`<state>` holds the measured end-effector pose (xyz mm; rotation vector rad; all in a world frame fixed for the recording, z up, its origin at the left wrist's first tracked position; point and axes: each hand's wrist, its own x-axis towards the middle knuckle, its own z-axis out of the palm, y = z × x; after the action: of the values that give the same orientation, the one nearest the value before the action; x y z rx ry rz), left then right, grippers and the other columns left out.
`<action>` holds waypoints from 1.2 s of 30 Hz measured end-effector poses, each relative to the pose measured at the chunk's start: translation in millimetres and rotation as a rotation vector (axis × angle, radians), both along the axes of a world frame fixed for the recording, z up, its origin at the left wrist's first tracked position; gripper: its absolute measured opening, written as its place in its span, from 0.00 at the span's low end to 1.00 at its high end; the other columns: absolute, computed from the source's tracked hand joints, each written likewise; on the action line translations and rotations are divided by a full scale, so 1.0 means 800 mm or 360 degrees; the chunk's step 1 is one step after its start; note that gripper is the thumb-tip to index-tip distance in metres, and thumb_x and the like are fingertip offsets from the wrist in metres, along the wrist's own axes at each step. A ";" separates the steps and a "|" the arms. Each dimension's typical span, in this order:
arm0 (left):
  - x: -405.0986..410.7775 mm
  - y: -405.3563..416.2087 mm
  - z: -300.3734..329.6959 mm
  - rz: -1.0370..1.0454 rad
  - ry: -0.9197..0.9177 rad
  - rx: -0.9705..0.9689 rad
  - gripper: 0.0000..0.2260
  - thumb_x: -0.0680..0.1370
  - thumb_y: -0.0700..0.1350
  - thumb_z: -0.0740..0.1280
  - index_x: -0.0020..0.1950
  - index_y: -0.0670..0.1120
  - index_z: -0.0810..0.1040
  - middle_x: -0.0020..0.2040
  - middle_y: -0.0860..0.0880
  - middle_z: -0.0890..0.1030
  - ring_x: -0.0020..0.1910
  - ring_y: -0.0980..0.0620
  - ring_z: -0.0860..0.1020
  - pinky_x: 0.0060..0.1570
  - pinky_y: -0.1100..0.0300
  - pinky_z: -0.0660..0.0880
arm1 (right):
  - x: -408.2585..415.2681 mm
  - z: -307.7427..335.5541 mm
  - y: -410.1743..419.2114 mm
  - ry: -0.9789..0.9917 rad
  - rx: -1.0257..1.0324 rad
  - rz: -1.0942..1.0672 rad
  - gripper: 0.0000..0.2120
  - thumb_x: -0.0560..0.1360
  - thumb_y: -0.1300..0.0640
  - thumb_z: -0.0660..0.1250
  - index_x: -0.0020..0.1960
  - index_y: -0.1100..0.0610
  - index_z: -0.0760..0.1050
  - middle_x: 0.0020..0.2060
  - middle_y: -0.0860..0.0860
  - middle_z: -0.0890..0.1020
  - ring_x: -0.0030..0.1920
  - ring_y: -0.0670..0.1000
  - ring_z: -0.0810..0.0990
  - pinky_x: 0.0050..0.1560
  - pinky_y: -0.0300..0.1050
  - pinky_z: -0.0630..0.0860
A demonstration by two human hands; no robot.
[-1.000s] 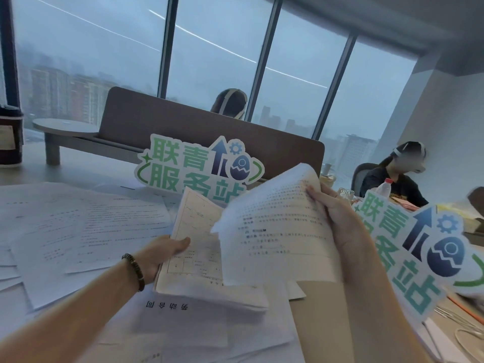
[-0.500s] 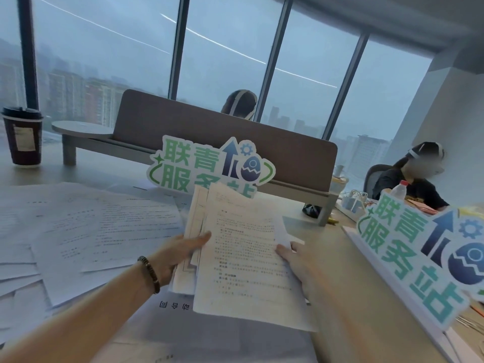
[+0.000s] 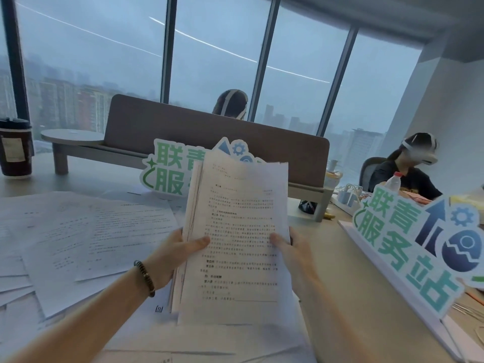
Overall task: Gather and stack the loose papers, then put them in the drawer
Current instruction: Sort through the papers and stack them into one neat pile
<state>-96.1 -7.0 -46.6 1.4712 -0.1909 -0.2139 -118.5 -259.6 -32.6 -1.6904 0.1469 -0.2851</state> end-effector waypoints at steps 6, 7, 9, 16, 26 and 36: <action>-0.004 -0.004 0.035 0.0181 -0.0312 0.0002 0.09 0.77 0.42 0.68 0.56 0.43 0.81 0.49 0.46 0.86 0.49 0.44 0.84 0.52 0.40 0.80 | -0.009 0.034 0.012 -0.0416 -0.0008 -0.0085 0.06 0.80 0.59 0.66 0.53 0.50 0.78 0.45 0.46 0.86 0.44 0.49 0.86 0.42 0.48 0.84; -0.005 -0.004 0.041 0.0178 -0.0359 -0.0017 0.10 0.76 0.44 0.69 0.55 0.43 0.81 0.48 0.47 0.86 0.48 0.46 0.85 0.51 0.41 0.80 | -0.009 0.038 0.015 -0.0474 0.0013 -0.0075 0.06 0.80 0.59 0.66 0.54 0.50 0.78 0.46 0.46 0.86 0.44 0.49 0.86 0.42 0.48 0.84; -0.010 -0.004 0.049 0.0145 -0.0439 -0.0081 0.21 0.68 0.54 0.75 0.55 0.43 0.81 0.48 0.47 0.86 0.46 0.47 0.85 0.48 0.45 0.81 | -0.009 0.041 0.019 -0.0541 0.0059 -0.0066 0.05 0.81 0.58 0.65 0.56 0.52 0.75 0.48 0.47 0.86 0.46 0.50 0.85 0.43 0.48 0.84; -0.017 -0.002 0.032 0.0067 -0.0362 -0.0212 0.41 0.50 0.64 0.81 0.56 0.41 0.82 0.51 0.42 0.85 0.50 0.40 0.84 0.50 0.42 0.80 | -0.010 0.034 0.029 -0.0645 0.0063 0.0034 0.24 0.78 0.53 0.68 0.70 0.42 0.63 0.54 0.48 0.83 0.52 0.48 0.85 0.50 0.50 0.83; -0.014 -0.001 0.023 0.0095 -0.0374 -0.0285 0.33 0.52 0.65 0.80 0.49 0.45 0.86 0.50 0.41 0.86 0.48 0.40 0.85 0.46 0.46 0.82 | -0.012 0.004 0.043 -0.0558 0.0082 0.0012 0.09 0.80 0.52 0.66 0.57 0.53 0.69 0.47 0.37 0.82 0.51 0.46 0.82 0.45 0.43 0.80; -0.018 0.001 0.030 0.0133 -0.0430 -0.0249 0.31 0.59 0.63 0.79 0.51 0.42 0.84 0.49 0.41 0.86 0.47 0.39 0.84 0.47 0.42 0.81 | -0.008 0.056 0.032 -0.0801 -0.0077 0.0050 0.14 0.81 0.54 0.63 0.66 0.49 0.67 0.52 0.39 0.82 0.53 0.45 0.82 0.43 0.40 0.81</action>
<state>-110.8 -6.4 -22.8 1.3457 -0.3557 0.0675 -125.1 -234.3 12.1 -1.6166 -0.2616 -0.6834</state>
